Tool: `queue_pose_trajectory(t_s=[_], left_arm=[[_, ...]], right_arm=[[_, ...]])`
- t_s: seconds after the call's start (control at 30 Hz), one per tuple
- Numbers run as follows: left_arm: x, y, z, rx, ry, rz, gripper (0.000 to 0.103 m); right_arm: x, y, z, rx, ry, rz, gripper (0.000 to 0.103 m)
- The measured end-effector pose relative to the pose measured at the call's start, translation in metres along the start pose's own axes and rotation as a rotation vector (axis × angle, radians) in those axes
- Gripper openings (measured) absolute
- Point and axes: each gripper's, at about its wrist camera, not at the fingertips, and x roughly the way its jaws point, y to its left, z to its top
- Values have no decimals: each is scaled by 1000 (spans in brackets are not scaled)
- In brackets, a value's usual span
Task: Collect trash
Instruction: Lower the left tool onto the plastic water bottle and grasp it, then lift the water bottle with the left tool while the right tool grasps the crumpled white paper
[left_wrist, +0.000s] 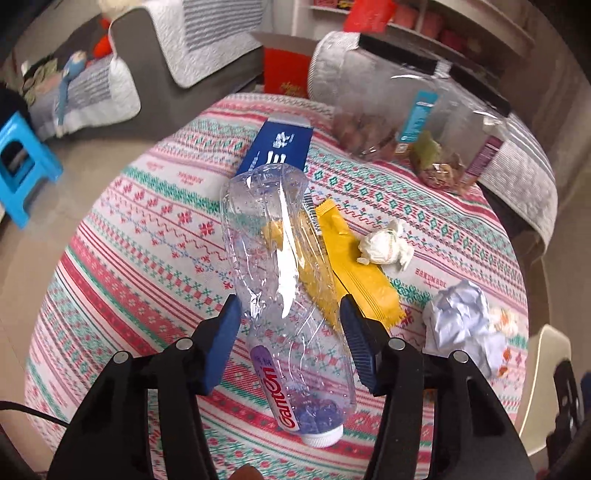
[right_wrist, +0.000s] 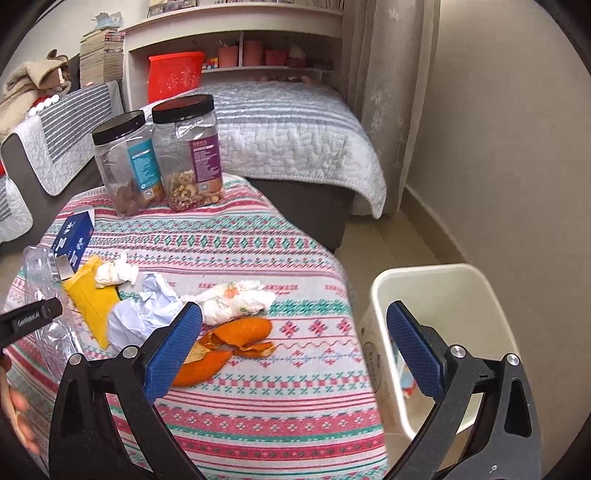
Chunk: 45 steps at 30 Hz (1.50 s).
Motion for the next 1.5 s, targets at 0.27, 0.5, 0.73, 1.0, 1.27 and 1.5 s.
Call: queue_pose_trajectory(t_s=[0.27, 0.5, 0.73, 1.0, 1.27, 1.5], left_arm=[[-37, 11, -2, 69, -65, -34, 54], [-55, 34, 2, 56, -95, -58, 54], [-66, 52, -1, 58, -101, -95, 54], [-70, 67, -1, 44, -103, -95, 54], [-81, 80, 2, 14, -130, -96, 54], [-92, 84, 3, 6, -164, -92, 54]], right_arm=[[13, 34, -4, -39, 69, 111, 96], [25, 70, -8, -71, 152, 201, 96], [43, 94, -9, -82, 182, 190, 96], [48, 94, -5, -29, 137, 240, 70], [25, 91, 4, -17, 47, 291, 67], [-12, 96, 14, -60, -46, 331, 67]])
